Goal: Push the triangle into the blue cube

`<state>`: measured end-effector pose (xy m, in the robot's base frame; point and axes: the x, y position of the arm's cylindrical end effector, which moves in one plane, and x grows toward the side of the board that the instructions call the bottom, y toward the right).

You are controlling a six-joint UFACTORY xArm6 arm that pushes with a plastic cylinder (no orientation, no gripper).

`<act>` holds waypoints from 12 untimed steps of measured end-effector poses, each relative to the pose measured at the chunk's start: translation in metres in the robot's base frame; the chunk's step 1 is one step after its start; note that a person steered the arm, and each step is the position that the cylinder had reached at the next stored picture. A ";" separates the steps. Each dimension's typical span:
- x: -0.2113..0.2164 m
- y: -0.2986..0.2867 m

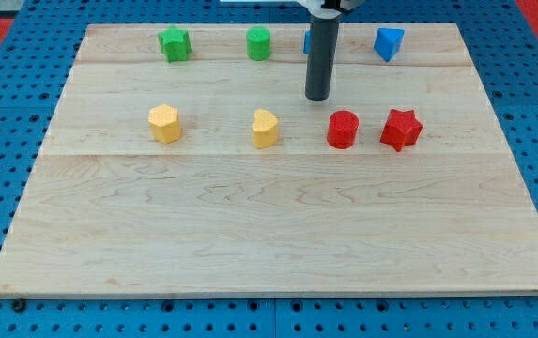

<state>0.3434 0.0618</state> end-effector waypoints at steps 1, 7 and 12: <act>0.000 0.000; 0.021 -0.001; 0.008 0.011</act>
<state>0.3518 0.0728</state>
